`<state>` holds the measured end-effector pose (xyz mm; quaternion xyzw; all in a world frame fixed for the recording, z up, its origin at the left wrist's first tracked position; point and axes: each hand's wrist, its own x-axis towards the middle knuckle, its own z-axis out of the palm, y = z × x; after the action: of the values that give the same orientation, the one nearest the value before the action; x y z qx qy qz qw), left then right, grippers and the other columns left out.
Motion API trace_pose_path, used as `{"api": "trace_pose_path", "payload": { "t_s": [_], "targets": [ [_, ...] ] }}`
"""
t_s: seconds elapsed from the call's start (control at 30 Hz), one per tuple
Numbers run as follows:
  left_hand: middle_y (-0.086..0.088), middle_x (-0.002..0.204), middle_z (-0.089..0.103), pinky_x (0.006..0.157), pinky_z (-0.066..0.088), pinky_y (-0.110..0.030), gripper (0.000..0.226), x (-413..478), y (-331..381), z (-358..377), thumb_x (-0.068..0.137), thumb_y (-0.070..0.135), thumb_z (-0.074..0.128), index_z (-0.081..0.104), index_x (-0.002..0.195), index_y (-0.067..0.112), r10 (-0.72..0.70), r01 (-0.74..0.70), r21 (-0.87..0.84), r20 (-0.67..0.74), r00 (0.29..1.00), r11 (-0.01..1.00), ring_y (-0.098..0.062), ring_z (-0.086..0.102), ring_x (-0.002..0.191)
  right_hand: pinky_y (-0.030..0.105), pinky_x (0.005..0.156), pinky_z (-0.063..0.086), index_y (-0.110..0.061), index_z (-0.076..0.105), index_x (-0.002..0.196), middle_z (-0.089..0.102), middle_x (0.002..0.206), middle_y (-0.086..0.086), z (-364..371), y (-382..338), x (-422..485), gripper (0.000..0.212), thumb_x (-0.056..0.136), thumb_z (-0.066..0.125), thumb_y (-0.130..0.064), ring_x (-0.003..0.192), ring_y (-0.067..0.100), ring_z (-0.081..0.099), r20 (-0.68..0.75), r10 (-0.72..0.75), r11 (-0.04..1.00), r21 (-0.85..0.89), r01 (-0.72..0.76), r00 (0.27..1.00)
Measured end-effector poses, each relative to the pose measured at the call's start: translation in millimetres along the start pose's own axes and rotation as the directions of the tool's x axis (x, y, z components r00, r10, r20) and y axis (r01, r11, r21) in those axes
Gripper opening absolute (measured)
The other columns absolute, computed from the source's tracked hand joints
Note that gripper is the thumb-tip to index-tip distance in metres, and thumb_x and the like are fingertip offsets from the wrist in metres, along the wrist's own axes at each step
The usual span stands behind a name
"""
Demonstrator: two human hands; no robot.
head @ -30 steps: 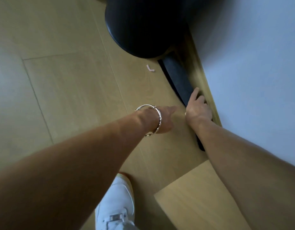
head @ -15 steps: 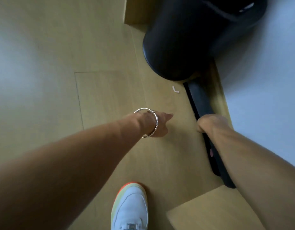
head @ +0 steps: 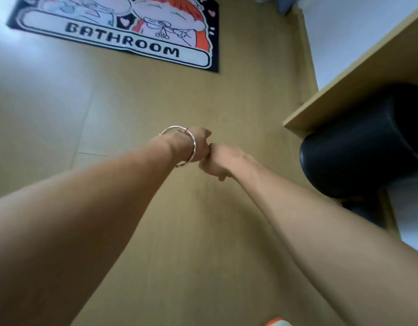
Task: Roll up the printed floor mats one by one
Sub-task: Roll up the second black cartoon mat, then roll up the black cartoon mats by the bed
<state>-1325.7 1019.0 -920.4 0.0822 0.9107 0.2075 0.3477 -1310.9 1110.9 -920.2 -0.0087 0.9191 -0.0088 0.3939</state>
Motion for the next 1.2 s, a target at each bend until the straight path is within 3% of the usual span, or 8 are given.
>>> {"api": "trace_pose_path", "payload": {
  "t_s": [0.17, 0.4, 0.5, 0.67, 0.8, 0.97, 1.1, 1.2],
  "targets": [
    [0.000, 0.147, 0.041, 0.109, 0.032, -0.028, 0.055, -40, -98, -71, 0.096, 0.023, 0.044, 0.027, 0.148, 0.028, -0.017, 0.026, 0.105, -0.087, 0.996, 0.994, -0.020, 0.041, 0.133, 0.025, 0.065, 0.050, -0.009, 0.068, 0.091, 0.067, 0.069, 0.006, -33, -90, -4, 0.025, 0.088, 0.045, -0.017, 0.063, 0.021, 0.063, -0.030, -0.076, 0.993, -0.092, 0.073, 0.997],
    [-0.003, 0.144, 0.046, 0.108, 0.036, -0.034, 0.051, -131, -196, -179, 0.098, 0.021, 0.045, 0.032, 0.147, 0.026, -0.081, 0.097, 0.058, -0.235, 0.969, 0.994, -0.023, 0.045, 0.130, 0.019, 0.049, 0.039, -0.009, 0.069, 0.090, 0.067, 0.074, 0.006, -115, -234, -21, 0.023, 0.088, 0.048, -0.018, 0.059, 0.018, 0.061, -0.131, -0.244, 0.932, -0.305, 0.195, 0.961],
    [-0.005, 0.136, 0.054, 0.102, 0.042, -0.040, 0.049, -172, -214, -235, 0.095, 0.023, 0.045, 0.038, 0.143, 0.028, -0.048, 0.096, 0.126, -0.338, 0.940, 0.987, -0.026, 0.052, 0.121, 0.024, 0.061, 0.040, -0.009, 0.066, 0.094, 0.064, 0.087, 0.008, -179, -290, -56, 0.026, 0.092, 0.045, -0.025, 0.076, 0.024, 0.057, -0.172, -0.363, 0.860, -0.439, 0.259, 0.916],
    [-0.012, 0.126, 0.057, 0.095, 0.045, -0.035, 0.048, -221, -219, -308, 0.096, 0.021, 0.040, 0.036, 0.144, 0.028, -0.032, 0.060, 0.041, -0.501, 0.865, 0.997, -0.031, 0.055, 0.108, 0.026, 0.064, 0.037, -0.013, 0.050, 0.069, 0.052, 0.066, 0.003, -261, -333, -109, 0.030, 0.094, 0.041, -0.025, 0.075, 0.026, 0.052, -0.260, -0.415, 0.846, -0.463, 0.265, 0.872],
    [-0.010, 0.123, 0.057, 0.077, 0.043, -0.029, 0.047, -219, -208, -307, 0.098, 0.025, 0.039, 0.034, 0.144, 0.034, -0.039, 0.138, 0.217, -0.406, 0.913, 0.966, -0.027, 0.054, 0.092, 0.025, 0.058, 0.042, -0.011, 0.058, 0.071, 0.061, 0.070, 0.004, -249, -317, -80, 0.025, 0.088, 0.043, -0.021, 0.073, 0.025, 0.059, -0.263, -0.396, 0.880, -0.384, 0.281, 0.880],
    [-0.011, 0.129, 0.053, 0.090, 0.045, -0.036, 0.048, -150, -203, -279, 0.098, 0.025, 0.041, 0.032, 0.145, 0.034, -0.110, 0.195, 0.231, -0.336, 0.935, 0.953, -0.027, 0.055, 0.104, 0.027, 0.069, 0.050, -0.010, 0.069, 0.097, 0.068, 0.091, 0.007, -204, -281, 12, 0.027, 0.089, 0.045, -0.021, 0.082, 0.024, 0.062, -0.157, -0.383, 0.889, -0.331, 0.316, 0.910],
    [-0.006, 0.137, 0.051, 0.098, 0.042, -0.037, 0.051, -98, -211, -241, 0.099, 0.027, 0.040, 0.027, 0.147, 0.034, -0.185, 0.235, 0.202, -0.237, 0.954, 0.951, -0.026, 0.051, 0.122, 0.021, 0.049, 0.044, -0.005, 0.068, 0.099, 0.064, 0.069, 0.007, -175, -253, 81, 0.029, 0.086, 0.043, -0.015, 0.056, 0.018, 0.061, -0.004, -0.280, 0.934, -0.231, 0.272, 0.960],
    [-0.003, 0.136, 0.053, 0.100, 0.044, -0.037, 0.052, -72, -224, -223, 0.098, 0.029, 0.040, 0.026, 0.147, 0.035, -0.288, 0.318, 0.160, -0.186, 0.940, 0.935, -0.026, 0.051, 0.123, 0.024, 0.054, 0.051, -0.005, 0.067, 0.102, 0.069, 0.085, 0.007, -168, -255, 120, 0.028, 0.088, 0.044, -0.015, 0.065, 0.018, 0.066, 0.107, -0.290, 0.916, -0.255, 0.308, 0.951]
  ]
}}
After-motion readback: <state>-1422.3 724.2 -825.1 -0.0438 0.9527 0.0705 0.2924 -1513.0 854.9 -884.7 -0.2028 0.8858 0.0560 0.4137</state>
